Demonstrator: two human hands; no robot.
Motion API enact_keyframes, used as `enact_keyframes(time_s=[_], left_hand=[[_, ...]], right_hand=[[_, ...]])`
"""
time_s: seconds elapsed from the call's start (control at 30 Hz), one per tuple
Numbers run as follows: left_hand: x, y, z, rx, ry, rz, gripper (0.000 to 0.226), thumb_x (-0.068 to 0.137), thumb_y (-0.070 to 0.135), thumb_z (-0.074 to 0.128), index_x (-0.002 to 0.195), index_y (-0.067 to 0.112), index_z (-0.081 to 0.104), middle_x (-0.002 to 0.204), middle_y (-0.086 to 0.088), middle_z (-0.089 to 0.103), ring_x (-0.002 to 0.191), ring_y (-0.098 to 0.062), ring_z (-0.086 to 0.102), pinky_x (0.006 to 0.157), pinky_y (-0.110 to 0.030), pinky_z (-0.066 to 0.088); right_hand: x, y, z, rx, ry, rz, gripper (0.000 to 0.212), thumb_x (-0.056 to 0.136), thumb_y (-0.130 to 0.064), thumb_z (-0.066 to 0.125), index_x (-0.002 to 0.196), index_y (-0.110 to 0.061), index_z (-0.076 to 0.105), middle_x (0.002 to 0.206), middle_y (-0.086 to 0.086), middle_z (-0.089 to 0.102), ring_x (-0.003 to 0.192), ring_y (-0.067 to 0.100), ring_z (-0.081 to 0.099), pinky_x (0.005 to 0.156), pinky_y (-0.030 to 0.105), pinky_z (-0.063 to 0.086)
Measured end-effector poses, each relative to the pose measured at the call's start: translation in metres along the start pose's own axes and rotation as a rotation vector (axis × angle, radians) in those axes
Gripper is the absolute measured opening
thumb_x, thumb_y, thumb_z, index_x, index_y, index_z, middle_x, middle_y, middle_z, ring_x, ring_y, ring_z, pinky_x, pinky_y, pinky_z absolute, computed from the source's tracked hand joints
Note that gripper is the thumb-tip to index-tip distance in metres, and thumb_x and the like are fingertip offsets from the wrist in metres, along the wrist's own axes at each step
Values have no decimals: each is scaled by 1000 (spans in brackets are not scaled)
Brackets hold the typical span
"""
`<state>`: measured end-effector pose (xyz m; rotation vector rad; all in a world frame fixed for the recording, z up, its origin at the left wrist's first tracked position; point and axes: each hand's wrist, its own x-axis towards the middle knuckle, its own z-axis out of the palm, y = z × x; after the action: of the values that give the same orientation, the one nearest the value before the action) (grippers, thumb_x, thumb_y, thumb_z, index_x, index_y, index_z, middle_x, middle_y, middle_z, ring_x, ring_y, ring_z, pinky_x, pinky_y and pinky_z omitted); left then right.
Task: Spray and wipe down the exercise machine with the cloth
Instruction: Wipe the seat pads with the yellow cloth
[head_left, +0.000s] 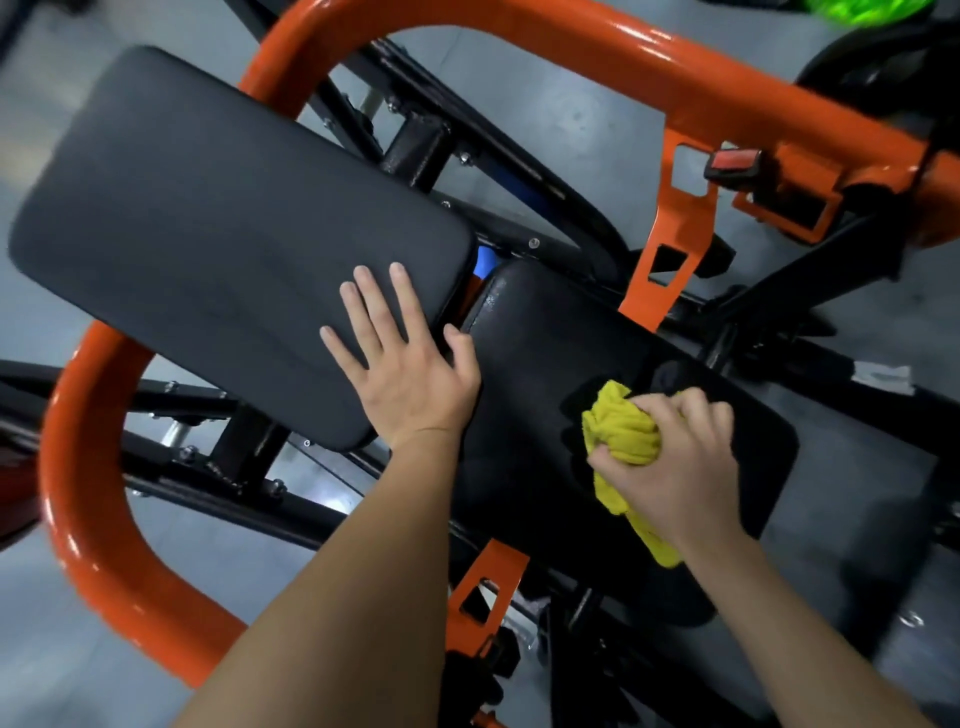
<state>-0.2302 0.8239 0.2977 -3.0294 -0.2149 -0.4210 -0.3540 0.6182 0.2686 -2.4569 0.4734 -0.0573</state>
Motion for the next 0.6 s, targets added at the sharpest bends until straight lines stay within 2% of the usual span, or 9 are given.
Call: enact_keyframes(time_s=[0.1,0.13,0.2,0.3,0.33,0.43,0.5,0.53,0.6], left_hand=[[0,1,1,2,0,7,77,96,44,37,165,17,18,172,-13,10,159,-29,8,125,-62,7],[0,1,1,3,0,8,76,96,44,37,165,17,18,172,-13,10,159,-29,8,125,-62,7],[0,-1,-1,-7,3,7,74,97,45,32,165,18,18,172,-13,11,159,-29,8,125,-61,7],[2,0,-3,-2,-32,23,69,105,49,-3,165,19,13,172,-12,9,159,-29,8,126,-59,6],[2,-2,-1,26,-37,28,70,105,50,-6,166,20,11,172,-11,8,159,-29,7,126,-59,7],[2,-9,12,99,-9,21,64,109,46,23,165,21,6,172,-9,8,159,-27,8,126,-58,12],[3,-11,15,124,40,-3,68,107,39,42,165,21,11,172,-10,13,158,-28,14,125,-59,18],[3,-11,14,130,63,-1,70,106,36,46,165,20,13,171,-11,16,158,-28,17,124,-59,20],[1,-6,8,51,37,14,71,102,40,40,165,19,16,171,-12,14,158,-29,14,125,-60,13]], right_hand=[[22,-20,-12,94,-79,154,34,67,-57,71,90,-33,64,92,-10,48,101,23,44,72,35,38],[29,-32,-14,143,-81,201,34,68,-58,70,92,-35,64,94,-9,50,103,25,45,75,36,38],[43,-64,-14,271,-65,179,42,65,-65,65,94,-34,65,95,-8,56,102,25,50,79,36,42],[68,-124,-10,519,-231,112,44,67,-64,69,84,-24,67,85,-7,69,88,18,64,78,33,52],[75,-140,-9,538,-312,99,42,70,-61,73,83,-22,68,81,-7,70,83,13,65,75,32,53],[84,-157,-4,468,-375,54,40,73,-59,75,82,-21,66,77,-8,68,77,7,61,67,30,50],[76,-146,1,453,-347,43,41,68,-64,70,82,-27,61,83,-8,65,85,16,61,72,34,51],[68,-137,2,437,-334,43,41,65,-65,68,83,-29,59,87,-8,62,90,20,60,76,37,52],[48,-108,2,427,-285,95,41,61,-63,66,87,-32,59,90,-7,60,93,23,59,79,39,52]])
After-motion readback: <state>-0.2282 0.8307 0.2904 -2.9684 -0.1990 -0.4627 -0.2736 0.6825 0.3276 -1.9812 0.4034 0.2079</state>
